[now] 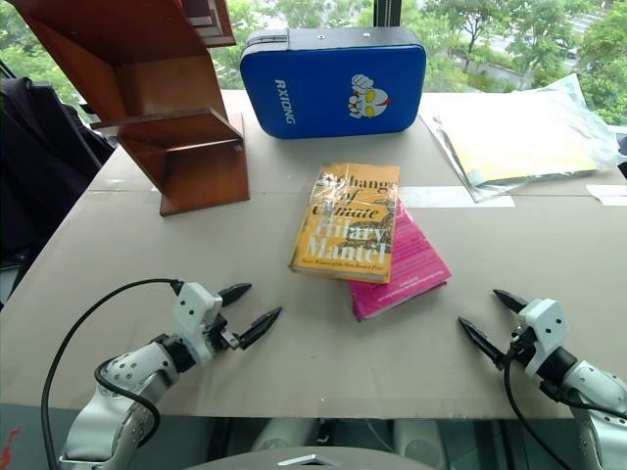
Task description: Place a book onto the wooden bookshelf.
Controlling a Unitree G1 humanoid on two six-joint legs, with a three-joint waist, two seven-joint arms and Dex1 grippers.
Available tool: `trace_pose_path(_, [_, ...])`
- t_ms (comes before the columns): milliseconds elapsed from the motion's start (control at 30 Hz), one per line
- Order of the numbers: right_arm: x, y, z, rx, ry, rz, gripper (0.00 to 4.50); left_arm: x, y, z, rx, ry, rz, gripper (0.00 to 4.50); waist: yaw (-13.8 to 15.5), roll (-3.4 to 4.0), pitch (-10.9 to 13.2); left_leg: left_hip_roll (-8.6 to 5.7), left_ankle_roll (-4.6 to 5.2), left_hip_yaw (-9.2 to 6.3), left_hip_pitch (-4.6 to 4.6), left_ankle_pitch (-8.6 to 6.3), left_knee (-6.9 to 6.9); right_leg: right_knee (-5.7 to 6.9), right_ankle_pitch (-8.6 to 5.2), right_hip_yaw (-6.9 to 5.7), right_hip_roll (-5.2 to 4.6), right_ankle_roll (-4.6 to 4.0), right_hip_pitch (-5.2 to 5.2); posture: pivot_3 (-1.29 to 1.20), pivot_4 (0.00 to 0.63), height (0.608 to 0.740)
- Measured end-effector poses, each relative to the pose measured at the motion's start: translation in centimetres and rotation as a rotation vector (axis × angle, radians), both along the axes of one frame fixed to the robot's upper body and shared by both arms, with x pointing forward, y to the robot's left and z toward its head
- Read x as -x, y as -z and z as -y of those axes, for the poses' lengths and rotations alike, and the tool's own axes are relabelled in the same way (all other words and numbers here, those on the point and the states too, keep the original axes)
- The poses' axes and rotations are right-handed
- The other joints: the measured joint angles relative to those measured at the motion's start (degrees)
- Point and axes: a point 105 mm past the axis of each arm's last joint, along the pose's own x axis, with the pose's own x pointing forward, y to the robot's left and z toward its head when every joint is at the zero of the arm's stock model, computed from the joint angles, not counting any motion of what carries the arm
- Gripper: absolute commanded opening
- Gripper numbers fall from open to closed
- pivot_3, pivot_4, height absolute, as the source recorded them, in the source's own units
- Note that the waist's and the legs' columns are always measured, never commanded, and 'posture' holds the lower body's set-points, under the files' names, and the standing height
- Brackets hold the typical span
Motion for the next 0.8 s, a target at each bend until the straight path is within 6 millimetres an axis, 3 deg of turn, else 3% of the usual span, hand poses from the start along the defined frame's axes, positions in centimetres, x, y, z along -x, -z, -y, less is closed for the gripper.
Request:
trace_pose_path(567, [-1.1,-0.8,0.5,0.010,-0.002,-0.002,4.50,0.3,-0.5,-0.2,0.068,-0.015,-0.020,4.46,0.03,0.04,0.06,0.02,0.00,0.08,-0.33,0.01,-0.12,-0.02,0.01,-0.04,0.02,0.00,-0.43,0.00,0.150,0.740])
trace_pose_path(800, [-0.7,-2.0,-0.3,0.004,-0.054,0.037,4.50,0.0,-1.1,0.0,0.096,0.050,-0.031,4.46,0.07,0.26,0.29,0.02,0.03,0.08,-0.67,0.04,-0.11,0.04,0.03,-0.07,0.06,0.01,-0.81,0.00,0.150,0.740])
